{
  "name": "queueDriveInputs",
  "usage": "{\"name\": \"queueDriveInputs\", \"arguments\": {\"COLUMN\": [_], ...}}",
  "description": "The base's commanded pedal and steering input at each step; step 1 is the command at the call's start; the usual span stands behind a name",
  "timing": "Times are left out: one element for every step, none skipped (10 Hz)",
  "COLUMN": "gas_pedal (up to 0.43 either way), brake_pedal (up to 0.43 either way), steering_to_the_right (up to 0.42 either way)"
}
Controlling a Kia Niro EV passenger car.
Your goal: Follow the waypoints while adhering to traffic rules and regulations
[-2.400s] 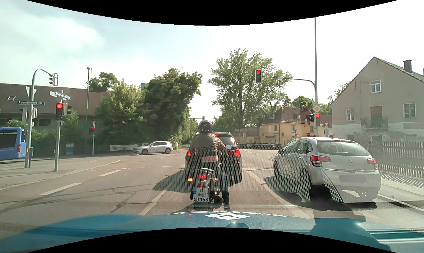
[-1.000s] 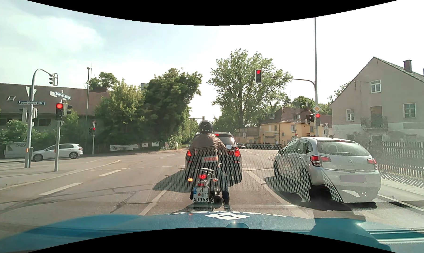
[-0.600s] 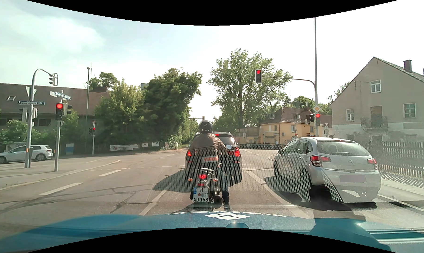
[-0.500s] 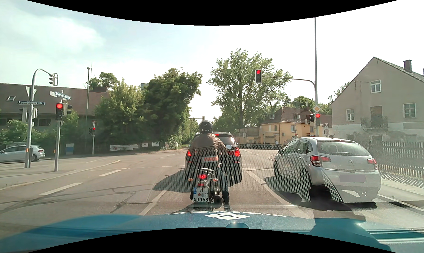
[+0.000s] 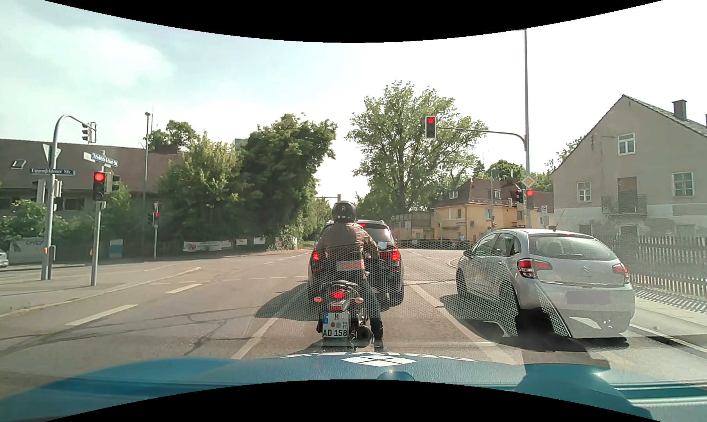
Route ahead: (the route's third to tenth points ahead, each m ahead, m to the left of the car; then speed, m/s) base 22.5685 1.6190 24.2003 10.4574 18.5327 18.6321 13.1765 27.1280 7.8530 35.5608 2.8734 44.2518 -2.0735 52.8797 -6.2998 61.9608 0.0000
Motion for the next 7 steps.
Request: {"name": "queueDriveInputs", "arguments": {"gas_pedal": [0.0, 0.0, 0.0, 0.0, 0.0, 0.0, 0.0], "brake_pedal": [0.317, 0.317, 0.317, 0.317, 0.317, 0.317, 0.317], "steering_to_the_right": [-0.011, -0.011, -0.011, -0.011, -0.011, -0.011, -0.011]}}
